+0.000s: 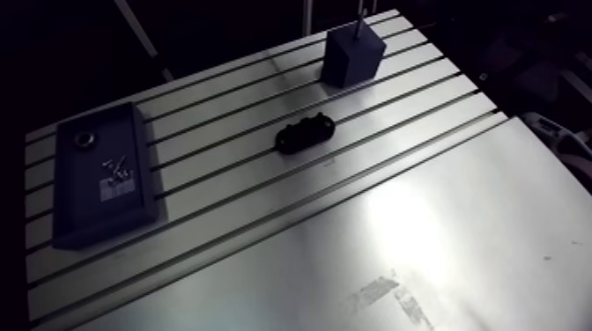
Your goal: Pick up the M10 bolt and insert it into the hole until fully seated.
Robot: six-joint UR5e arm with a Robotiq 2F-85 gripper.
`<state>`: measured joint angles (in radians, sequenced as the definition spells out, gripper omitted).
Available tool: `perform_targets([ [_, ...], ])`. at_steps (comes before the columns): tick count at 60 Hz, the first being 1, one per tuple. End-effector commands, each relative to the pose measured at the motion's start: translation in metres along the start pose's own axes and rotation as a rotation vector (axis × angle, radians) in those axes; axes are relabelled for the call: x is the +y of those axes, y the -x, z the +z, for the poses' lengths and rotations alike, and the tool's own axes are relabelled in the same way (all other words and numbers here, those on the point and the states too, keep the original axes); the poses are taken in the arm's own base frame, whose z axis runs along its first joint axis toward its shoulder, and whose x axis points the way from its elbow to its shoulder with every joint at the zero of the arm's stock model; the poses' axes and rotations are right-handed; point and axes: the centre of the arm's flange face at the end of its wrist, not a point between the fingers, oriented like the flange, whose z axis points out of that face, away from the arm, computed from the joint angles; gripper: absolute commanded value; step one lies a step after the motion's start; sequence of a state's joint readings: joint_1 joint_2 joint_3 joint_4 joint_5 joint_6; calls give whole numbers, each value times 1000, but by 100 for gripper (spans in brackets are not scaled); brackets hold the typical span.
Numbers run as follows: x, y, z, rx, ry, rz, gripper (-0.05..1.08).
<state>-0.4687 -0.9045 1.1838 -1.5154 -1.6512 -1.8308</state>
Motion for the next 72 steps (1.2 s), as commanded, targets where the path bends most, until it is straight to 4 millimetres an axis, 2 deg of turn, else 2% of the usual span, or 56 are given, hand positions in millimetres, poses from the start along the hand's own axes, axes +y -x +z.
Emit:
perform_targets([
  [1, 1, -1, 1, -1, 0, 1, 107],
  [56, 1, -5, 8, -7, -5, 0, 107],
  [72, 1, -4, 12, -15, -8, 1, 102],
])
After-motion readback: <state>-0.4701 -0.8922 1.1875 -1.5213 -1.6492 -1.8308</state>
